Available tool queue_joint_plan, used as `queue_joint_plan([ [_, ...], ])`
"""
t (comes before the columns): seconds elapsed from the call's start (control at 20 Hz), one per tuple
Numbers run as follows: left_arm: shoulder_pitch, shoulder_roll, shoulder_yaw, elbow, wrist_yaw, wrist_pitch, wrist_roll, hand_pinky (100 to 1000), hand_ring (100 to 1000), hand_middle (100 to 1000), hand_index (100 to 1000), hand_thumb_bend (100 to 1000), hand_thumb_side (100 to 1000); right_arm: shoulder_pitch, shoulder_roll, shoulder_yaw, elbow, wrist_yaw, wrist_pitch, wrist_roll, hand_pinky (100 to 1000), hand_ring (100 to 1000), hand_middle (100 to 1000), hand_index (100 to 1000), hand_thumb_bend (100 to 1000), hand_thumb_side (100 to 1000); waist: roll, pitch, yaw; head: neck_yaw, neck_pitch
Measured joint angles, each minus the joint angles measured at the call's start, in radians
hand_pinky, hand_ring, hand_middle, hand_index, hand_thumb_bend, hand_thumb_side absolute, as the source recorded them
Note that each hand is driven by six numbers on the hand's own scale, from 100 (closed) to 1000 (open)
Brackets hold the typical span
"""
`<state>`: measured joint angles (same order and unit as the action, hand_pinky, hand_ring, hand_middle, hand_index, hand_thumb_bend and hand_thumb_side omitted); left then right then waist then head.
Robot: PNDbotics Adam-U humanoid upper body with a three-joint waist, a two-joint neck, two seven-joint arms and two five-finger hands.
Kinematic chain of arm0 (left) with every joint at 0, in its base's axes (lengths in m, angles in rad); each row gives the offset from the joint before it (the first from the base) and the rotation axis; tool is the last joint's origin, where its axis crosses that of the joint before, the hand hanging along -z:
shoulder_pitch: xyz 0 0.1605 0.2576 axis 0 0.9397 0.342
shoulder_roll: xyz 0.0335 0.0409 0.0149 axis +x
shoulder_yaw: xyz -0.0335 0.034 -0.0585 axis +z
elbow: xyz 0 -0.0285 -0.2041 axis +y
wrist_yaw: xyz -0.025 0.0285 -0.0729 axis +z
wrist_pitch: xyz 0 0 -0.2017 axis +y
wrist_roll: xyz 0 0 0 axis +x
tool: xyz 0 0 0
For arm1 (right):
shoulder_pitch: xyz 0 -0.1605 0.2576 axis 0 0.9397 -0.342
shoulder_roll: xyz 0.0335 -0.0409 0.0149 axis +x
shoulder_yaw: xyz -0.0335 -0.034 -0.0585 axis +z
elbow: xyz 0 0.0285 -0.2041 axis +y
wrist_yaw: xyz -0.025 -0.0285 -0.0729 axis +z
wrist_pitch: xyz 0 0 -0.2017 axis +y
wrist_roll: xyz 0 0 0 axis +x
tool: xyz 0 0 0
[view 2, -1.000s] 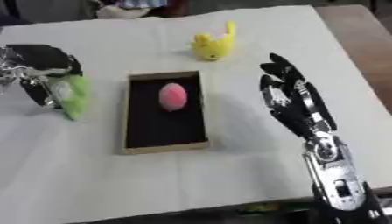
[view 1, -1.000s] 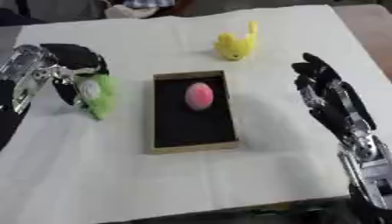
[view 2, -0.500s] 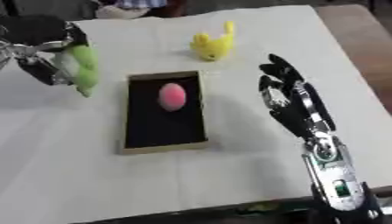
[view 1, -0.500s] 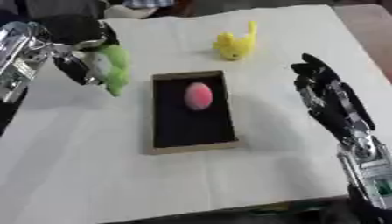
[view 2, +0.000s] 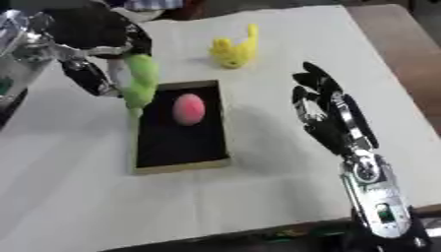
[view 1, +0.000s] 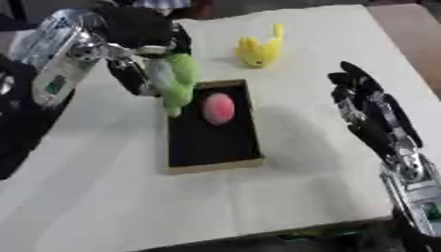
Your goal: Pick up objects on the table and place them in the box.
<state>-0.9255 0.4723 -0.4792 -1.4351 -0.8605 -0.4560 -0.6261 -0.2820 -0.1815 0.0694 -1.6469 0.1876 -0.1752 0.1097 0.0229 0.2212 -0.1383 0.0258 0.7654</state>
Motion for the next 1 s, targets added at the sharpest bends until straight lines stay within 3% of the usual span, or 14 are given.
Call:
queue_joint_plan([
  [0.2, 0.001, -0.044, -0.020, 0.051, -0.035, -0.013, 0.009, 739, 638, 632, 729, 378, 196, 0.000, 0.000, 0.003, 0.000, 0.000, 0.002, 0.001, 837, 907, 812, 961, 100, 650, 0.000, 0.000, -0.004, 0.003, 0.000],
  [0.25, 0.002, -0.051, -0.022, 0.063, -0.044, -0.016, 0.012, 761, 698, 711, 796, 417, 249, 0.000, 0.000, 0.003, 0.000, 0.000, 0.002, 0.001, 837, 910, 811, 961, 100, 648, 0.000, 0.000, -0.005, 0.003, 0.000],
  [0.3, 0.003, -0.055, -0.025, 0.075, -0.052, -0.019, 0.014, 766, 711, 725, 808, 423, 255, 0.000, 0.000, 0.003, 0.000, 0.000, 0.002, 0.001, 837, 910, 811, 961, 100, 648, 0.000, 0.000, -0.005, 0.003, 0.000],
  [0.45, 0.010, -0.062, -0.029, 0.099, -0.070, -0.028, 0.017, 793, 761, 781, 863, 569, 430, -0.001, 0.000, 0.003, 0.000, 0.000, 0.004, -0.001, 837, 909, 810, 961, 100, 648, 0.000, 0.000, -0.005, 0.003, 0.000],
  [0.7, 0.013, -0.057, -0.028, 0.100, -0.092, -0.040, 0.017, 823, 800, 821, 894, 722, 594, -0.005, 0.001, 0.002, 0.000, 0.000, 0.005, -0.003, 837, 909, 810, 962, 100, 647, 0.000, 0.000, -0.002, 0.001, 0.000],
  [0.9, 0.040, -0.008, -0.020, 0.055, -0.083, -0.041, 0.016, 825, 807, 827, 897, 726, 621, -0.015, 0.000, -0.001, 0.001, 0.001, 0.006, -0.007, 837, 908, 811, 962, 100, 637, 0.000, 0.000, 0.004, -0.004, 0.000],
  [1.0, 0.065, 0.029, -0.005, 0.011, -0.059, -0.035, 0.019, 818, 792, 811, 885, 676, 612, -0.035, -0.005, -0.001, 0.002, 0.007, 0.006, -0.007, 838, 907, 812, 962, 100, 622, 0.000, 0.000, 0.010, -0.007, 0.000],
])
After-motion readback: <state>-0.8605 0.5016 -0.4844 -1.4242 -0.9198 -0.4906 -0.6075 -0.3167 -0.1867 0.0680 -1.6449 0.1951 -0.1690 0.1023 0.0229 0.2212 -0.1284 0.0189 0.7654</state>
